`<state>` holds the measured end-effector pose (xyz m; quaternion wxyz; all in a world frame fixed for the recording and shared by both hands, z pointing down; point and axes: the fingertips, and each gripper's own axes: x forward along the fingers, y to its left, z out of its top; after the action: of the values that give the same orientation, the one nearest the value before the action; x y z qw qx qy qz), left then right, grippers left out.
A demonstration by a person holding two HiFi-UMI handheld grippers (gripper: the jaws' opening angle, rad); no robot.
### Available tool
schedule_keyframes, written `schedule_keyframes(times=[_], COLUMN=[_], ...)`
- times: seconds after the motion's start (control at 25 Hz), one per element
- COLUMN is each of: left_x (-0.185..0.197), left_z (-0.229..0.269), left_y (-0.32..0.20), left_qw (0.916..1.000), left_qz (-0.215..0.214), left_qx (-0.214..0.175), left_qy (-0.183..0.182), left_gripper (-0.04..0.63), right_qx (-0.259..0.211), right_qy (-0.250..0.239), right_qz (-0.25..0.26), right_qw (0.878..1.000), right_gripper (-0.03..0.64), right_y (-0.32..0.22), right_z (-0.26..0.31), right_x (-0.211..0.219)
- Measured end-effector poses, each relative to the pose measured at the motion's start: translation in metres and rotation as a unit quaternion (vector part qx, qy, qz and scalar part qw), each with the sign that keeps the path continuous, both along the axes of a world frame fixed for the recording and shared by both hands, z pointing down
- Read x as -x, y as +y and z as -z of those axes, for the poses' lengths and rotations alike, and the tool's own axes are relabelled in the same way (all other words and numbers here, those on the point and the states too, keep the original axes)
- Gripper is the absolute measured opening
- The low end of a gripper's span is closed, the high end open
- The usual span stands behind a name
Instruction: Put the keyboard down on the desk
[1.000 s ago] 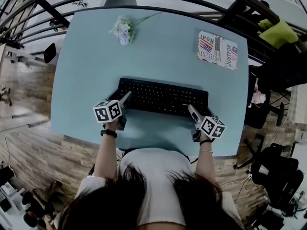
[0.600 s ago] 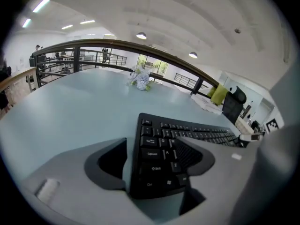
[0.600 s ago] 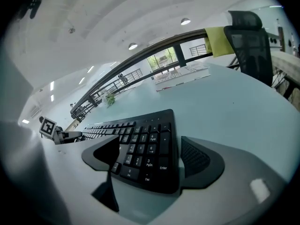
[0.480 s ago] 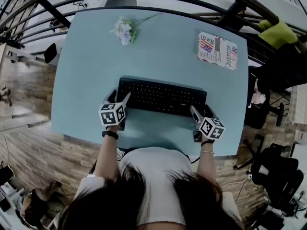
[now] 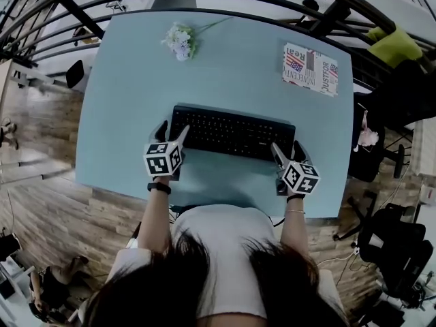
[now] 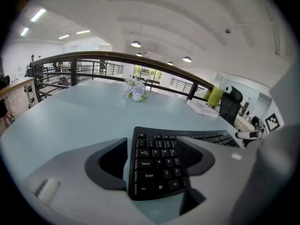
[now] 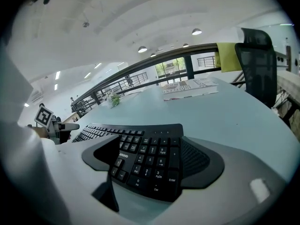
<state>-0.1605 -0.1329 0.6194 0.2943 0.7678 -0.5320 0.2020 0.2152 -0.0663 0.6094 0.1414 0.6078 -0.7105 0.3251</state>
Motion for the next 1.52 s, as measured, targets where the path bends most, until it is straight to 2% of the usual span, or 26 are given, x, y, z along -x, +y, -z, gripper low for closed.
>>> schedule_keyframes(times=[0.36, 0.64, 0.92, 1.24, 1.52], left_x=[-0.015, -0.041, -0.068, -0.102, -0.119], left_z=[0.041, 0.087, 0.143, 0.206, 0.238], left_y=[0.0, 0.001, 0.013, 0.045, 0.066], left_qw=[0.9983, 0.9918, 0.9805, 0.9607, 0.9531], left_qz=[-0.021, -0.056, -0.087, -0.122, -0.122], left_qx=[-0.054, -0.114, -0.177, -0.245, -0.264], left_qy=[-0.003, -0.012, 0.0, 0.047, 0.084], left_gripper=[0.356, 0.356, 0.342, 0.206, 0.135], right_qx=[-0.06, -0.114, -0.173, -0.258, -0.307], right_qy=[0.011, 0.009, 0.021, 0.036, 0.031], right_qz=[0.018, 0.038, 0.077, 0.117, 0.126], right_qw=[0.998, 0.993, 0.982, 0.958, 0.943], right_gripper=[0.402, 0.396, 0.276, 0.12, 0.022], right_y=[-0.009, -0.008, -0.003, 0.01, 0.026], right_z=[0.042, 0.081, 0.136, 0.207, 0.248], right_x=[0.007, 0.015, 0.031, 0.054, 0.064])
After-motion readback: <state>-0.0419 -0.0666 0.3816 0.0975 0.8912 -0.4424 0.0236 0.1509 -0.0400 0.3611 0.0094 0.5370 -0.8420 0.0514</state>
